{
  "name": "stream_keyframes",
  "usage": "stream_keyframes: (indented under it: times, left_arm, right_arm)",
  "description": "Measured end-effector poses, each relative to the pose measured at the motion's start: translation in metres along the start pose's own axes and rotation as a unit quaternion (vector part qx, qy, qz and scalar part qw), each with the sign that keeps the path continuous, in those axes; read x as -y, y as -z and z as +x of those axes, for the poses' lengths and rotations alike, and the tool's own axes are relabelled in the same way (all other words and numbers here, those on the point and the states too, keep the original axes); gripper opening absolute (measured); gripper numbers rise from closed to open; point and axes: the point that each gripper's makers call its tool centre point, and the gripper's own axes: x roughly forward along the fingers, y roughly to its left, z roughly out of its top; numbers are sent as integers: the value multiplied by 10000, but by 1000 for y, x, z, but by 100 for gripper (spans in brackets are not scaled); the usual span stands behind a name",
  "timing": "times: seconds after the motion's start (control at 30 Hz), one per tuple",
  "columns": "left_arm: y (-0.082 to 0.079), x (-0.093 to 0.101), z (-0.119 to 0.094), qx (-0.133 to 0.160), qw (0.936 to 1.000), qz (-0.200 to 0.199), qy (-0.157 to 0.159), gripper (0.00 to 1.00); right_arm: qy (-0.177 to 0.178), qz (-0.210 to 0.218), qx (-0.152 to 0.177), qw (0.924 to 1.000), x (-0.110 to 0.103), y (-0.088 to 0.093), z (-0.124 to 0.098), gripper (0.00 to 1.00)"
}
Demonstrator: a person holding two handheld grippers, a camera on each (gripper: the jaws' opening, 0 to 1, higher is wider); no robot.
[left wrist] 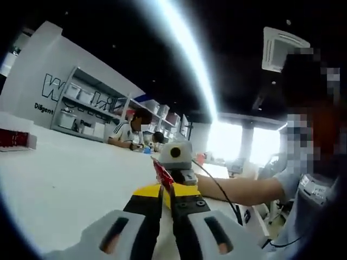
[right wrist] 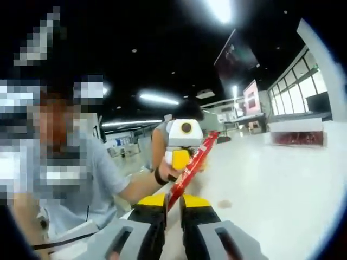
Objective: Tear open the coffee pouch, take out the coffee, and pour the coffee from the pouch into the cup
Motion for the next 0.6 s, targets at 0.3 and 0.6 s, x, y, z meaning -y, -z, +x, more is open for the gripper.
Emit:
stream_keyframes:
  times: [0.3,0.6]
  left_arm:
    - [12,11,7,-376,9967,725,18,23]
    - [-17,7,8,366,9978,556,75,13]
  right_arm:
    - [341,-474,105,9982,11,-10,0,9]
    - [379,-863,102,9955,6,-15,12,9]
